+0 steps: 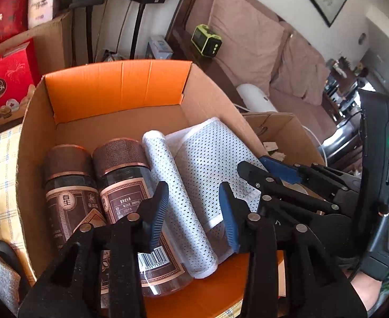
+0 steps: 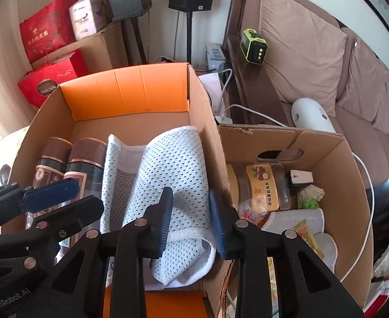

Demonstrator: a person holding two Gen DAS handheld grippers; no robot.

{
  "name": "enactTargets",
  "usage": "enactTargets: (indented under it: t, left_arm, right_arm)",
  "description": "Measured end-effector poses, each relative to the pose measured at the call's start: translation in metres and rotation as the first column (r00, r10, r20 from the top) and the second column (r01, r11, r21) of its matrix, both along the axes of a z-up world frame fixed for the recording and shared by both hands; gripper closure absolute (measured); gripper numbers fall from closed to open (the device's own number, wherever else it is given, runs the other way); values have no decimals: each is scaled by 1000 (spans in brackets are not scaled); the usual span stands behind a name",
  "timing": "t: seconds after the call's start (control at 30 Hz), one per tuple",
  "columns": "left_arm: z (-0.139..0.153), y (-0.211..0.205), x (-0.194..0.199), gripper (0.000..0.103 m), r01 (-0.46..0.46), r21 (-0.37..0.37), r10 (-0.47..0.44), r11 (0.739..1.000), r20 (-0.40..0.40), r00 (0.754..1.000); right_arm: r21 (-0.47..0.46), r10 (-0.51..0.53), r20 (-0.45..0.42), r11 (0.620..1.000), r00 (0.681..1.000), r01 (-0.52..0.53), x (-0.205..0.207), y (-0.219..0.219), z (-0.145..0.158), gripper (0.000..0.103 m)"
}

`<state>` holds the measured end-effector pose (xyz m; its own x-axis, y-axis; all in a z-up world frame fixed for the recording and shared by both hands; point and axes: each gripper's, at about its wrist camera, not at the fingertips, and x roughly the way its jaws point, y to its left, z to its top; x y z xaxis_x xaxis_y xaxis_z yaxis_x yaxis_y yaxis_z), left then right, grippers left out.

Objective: Organize objects
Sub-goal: 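Lower the mesh cloth into the box and open both grippers, then withdraw both grippers from the box toward the grey socks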

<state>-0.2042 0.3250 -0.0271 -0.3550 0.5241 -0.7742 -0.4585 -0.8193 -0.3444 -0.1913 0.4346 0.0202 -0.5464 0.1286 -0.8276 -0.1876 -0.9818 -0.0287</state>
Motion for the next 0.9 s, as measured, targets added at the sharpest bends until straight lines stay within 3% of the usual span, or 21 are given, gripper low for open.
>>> enactTargets:
  t: [0.13,0.17,0.23,0.37,0.43,0.53,0.63,0.8,0.9]
  left_arm:
    - [18,-17,3,56,-7,30,7,1000,-8,1000]
    - [22,-21,3,47,-10,33,10,999,-11,1000]
    - [30,-30,6,40,-20,37,21,999,-36,999]
    - [42,-52,12,32,-46,19,47,999,-68,997]
    - [46,-61,13,31,-66,14,66,998,-76,995]
    - [49,-75,15,30,-90,-7,89,996,-90,992]
    - [52,-92,20,15,-123,-34,118,992,-123,985]
    - [56,-122,27,15,-179,-59,168,982,-157,973]
    - [56,-138,29,14,-195,-49,187,980,-140,972]
  right_arm:
    - [-19,-12,-47,1000,999,11,9,3,20,62]
    - [-23,-13,-55,1000,998,12,11,3,24,60]
    - [-32,-9,-72,999,997,7,16,1,33,52]
    - [-44,11,-95,999,995,-15,24,-10,45,44]
    - [-51,26,-100,998,995,-32,26,-19,49,34]
    - [-65,47,-103,996,994,-54,28,-34,52,28]
    - [-83,53,-105,995,993,-62,29,-47,54,27]
    - [-101,65,-120,992,991,-77,30,-67,58,21]
    - [-113,76,-126,990,989,-90,31,-77,61,8]
